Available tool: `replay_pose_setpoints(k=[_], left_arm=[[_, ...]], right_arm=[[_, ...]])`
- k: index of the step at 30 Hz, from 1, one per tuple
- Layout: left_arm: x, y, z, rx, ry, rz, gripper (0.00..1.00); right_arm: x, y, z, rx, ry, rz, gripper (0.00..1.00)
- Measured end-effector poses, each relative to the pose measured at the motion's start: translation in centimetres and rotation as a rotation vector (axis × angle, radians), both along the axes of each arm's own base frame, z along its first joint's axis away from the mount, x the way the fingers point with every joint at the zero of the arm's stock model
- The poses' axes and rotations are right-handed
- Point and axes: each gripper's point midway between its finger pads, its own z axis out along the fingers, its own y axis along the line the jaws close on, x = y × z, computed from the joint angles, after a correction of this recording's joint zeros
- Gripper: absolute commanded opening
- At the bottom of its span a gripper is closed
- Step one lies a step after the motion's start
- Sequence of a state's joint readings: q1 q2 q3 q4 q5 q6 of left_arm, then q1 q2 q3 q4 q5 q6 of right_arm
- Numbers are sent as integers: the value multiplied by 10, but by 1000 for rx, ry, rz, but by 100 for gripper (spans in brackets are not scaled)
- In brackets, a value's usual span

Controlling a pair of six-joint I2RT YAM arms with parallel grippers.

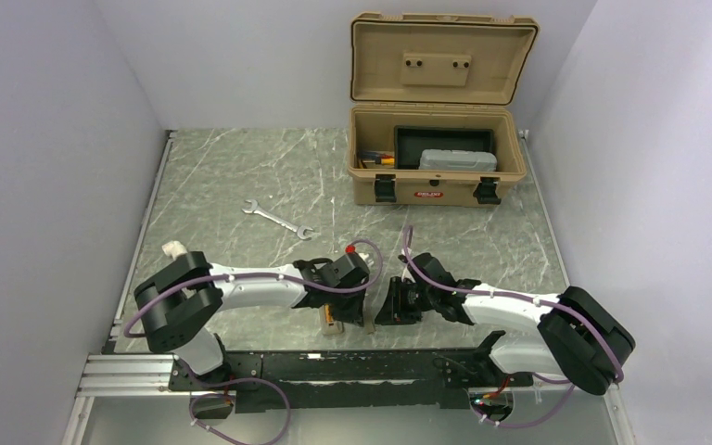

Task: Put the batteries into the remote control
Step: Adjust the battery cover at the center of the board.

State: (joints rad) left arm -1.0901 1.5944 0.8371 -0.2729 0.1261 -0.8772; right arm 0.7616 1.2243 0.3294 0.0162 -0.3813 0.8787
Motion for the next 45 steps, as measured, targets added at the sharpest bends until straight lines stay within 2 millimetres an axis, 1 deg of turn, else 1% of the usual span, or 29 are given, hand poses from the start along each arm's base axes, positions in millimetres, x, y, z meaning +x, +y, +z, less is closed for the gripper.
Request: replay_pose_setpoints(k=[3,6,14,20,29,42,45], left_arm=[[1,-2,0,0,0,0,0],[2,-4,0,-3,-2,0,0],[2,-4,-7,11,6,0,0],[3,-6,-7,3,3,0,0],[3,-6,-7,2,2,0,0],[3,-8,-9,-2,7,-4,0],[3,-8,-9,-2,7,-4,0]], right_arm=[[-1,1,1,9,3,2,31],[-1,3,2,19,5,7,32],[-3,8,2,44,24,22,32],[-4,12,1,61,39,33,32],[-7,13,-2,64,55,44,18],[-6,14,-2,65,55,44,17],[-6,14,-2,64,55,44,11]])
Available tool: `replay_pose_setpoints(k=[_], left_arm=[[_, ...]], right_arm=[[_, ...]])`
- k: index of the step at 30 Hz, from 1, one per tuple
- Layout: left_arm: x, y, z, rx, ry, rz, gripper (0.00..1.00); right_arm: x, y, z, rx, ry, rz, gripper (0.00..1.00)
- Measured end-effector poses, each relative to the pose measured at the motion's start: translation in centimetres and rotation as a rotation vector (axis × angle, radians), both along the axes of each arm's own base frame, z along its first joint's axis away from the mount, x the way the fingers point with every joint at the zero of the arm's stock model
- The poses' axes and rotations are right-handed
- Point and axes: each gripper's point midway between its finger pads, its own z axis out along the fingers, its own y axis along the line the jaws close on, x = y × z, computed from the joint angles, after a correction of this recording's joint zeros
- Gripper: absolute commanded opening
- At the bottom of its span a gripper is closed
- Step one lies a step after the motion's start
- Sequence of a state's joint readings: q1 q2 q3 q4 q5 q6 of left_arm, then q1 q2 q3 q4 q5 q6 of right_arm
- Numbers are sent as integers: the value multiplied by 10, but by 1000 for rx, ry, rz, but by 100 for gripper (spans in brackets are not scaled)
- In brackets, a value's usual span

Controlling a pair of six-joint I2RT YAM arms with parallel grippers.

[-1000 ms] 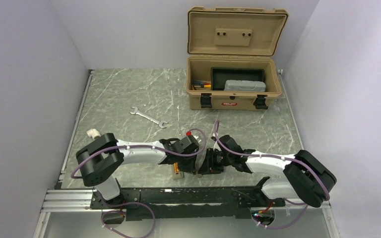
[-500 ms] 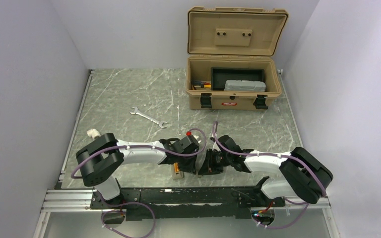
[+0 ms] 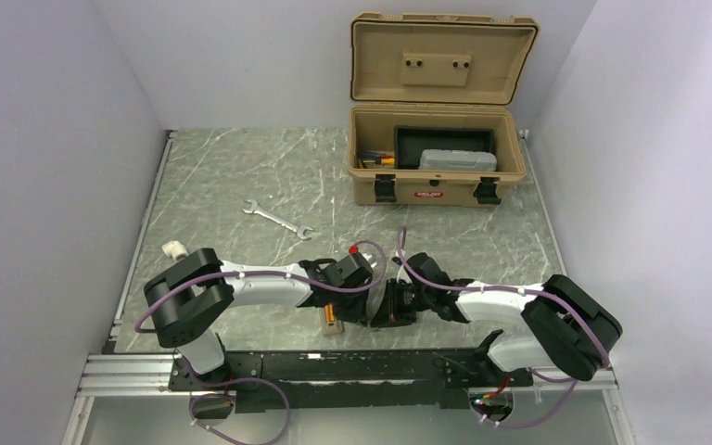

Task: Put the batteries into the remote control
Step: Adjust the battery cover at the center of the board.

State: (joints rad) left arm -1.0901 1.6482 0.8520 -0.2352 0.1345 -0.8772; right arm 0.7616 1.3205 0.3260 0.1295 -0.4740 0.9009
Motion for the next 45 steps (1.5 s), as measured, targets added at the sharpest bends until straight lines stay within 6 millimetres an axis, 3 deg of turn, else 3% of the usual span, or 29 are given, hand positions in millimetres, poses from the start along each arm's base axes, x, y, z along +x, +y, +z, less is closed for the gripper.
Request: replay_pose_setpoints(k=[5,13,22,29,33,39,45], left_arm=[[0,0,0,0,-1,0,0],[6,8,4,14,-12,26,0],[38,34,71,-75,-155,126,0],[51,54,97,-107,-195,193,0],[53,64,98,-108,-200,215,0],[50,75,84,-71,-179,227,0],[48,82,76,-48,-165,236,0]], right_arm=[[0,1,1,4,-1,3,3],[7,-2,5,-8,-39,-28,0],[20,3,4,-33,-59,-26,0],[36,16,4,-32,-71,8,1],[41,21,3,-23,-71,35,5],[45,19,1,-34,-78,51,27],[49,15,5,-49,-114,43,39]])
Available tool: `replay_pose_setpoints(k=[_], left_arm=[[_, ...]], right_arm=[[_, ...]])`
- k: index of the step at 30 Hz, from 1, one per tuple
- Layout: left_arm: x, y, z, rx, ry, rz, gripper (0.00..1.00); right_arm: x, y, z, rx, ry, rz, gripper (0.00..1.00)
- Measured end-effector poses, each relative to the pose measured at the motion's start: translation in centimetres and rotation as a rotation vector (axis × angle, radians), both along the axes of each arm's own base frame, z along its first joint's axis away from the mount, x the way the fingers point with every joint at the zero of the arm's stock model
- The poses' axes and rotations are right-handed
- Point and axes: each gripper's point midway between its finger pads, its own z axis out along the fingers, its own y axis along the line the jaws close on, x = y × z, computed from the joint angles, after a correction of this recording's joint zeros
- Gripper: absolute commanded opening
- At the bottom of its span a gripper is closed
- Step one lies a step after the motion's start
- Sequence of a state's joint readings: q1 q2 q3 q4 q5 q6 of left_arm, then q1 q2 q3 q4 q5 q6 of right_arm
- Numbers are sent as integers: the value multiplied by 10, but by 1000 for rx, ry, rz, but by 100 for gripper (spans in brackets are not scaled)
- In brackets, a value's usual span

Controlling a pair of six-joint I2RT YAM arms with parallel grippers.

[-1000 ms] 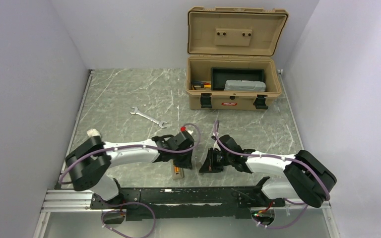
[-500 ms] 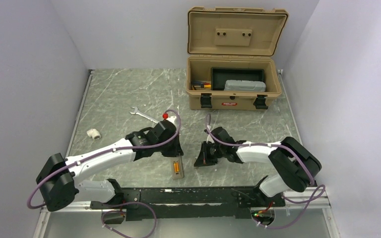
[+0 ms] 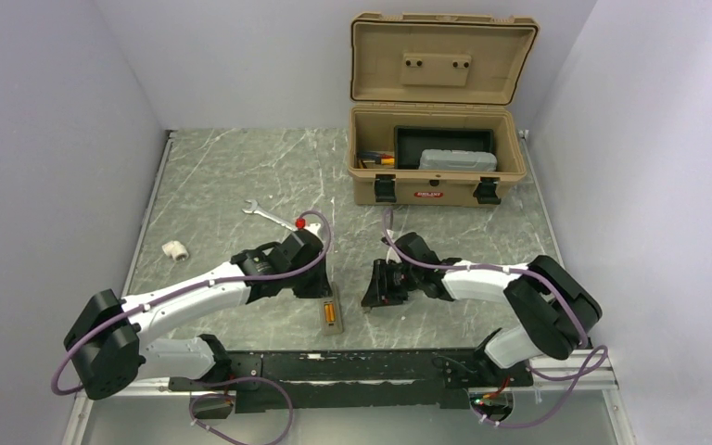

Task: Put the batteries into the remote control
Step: Adjust the battery cover at the center of the board, then pick up the remote control from the center of the board.

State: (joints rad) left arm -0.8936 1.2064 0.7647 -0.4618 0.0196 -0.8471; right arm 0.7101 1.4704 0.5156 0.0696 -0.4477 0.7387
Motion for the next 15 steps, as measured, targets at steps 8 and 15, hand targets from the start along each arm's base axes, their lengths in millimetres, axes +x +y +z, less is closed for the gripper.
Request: replay_pose_setpoints(k=[8,15], left_arm=[[10,12,5,0,-19,50,0],[37,45,21,-42,-73,182,18]], right_arm=[[11,-19,3,-102,-77,-52,45],[34,-37,33,-203,-209,-150,51]])
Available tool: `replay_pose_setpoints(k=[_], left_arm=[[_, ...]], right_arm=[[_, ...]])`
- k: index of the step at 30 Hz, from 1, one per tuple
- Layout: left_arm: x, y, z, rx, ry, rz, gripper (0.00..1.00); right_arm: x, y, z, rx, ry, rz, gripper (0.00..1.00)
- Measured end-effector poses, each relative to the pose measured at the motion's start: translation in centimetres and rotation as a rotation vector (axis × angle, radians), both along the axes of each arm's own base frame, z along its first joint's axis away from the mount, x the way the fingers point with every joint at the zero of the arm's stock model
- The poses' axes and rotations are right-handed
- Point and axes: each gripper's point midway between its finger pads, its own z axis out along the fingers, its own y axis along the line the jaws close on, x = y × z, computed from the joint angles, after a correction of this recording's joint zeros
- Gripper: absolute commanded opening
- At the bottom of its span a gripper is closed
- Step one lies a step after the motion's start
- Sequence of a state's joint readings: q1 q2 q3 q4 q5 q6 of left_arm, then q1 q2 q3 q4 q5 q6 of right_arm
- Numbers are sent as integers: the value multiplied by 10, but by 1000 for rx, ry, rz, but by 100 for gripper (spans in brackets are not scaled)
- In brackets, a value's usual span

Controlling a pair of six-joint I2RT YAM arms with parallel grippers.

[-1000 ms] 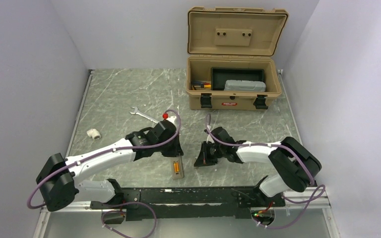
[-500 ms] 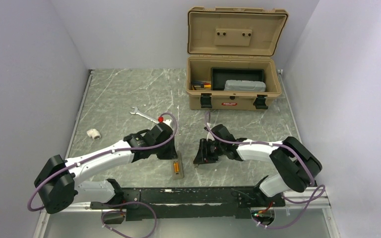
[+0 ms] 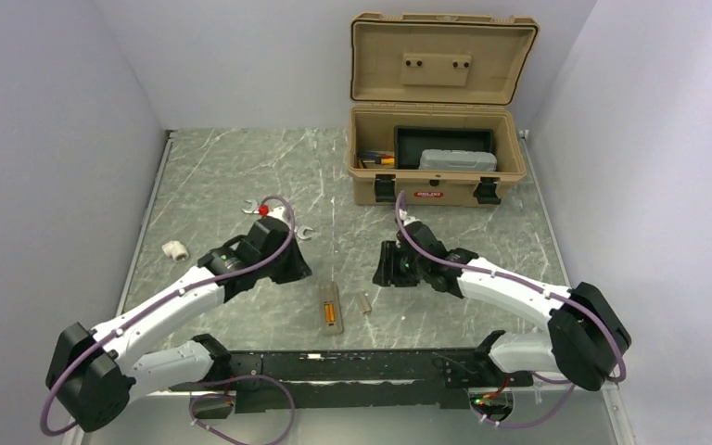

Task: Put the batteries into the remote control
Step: Pick up the remote control from the center of the board.

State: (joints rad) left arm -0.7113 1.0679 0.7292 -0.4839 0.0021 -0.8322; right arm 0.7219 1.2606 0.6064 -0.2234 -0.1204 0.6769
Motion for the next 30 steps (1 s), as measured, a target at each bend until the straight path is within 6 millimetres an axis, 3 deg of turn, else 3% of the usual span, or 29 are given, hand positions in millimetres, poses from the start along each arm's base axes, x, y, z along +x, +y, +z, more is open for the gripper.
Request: replay_pose_setpoints(k=[4,8,12,16,21,30], left_arm=[[11,18,11,-28,-31,75,42],[21,45,20,-53,-67,174,58],[31,79,22,-70,-86,311,64],[30,96,15,-89,-76,369,66],[25,98,11,-103,-47,370,68],[24,100,16,-123,-64,362,70]], right_arm=[[10,26,36,-9,-113,20,57],[-8,64,52,10,-150,97,64],[-30,97,36,-30,-114,162,68],[-39,114,17,-111,-85,179,72],[-39,126,9,-172,-73,163,78],[-44,130,-22,-279,-6,123,75]])
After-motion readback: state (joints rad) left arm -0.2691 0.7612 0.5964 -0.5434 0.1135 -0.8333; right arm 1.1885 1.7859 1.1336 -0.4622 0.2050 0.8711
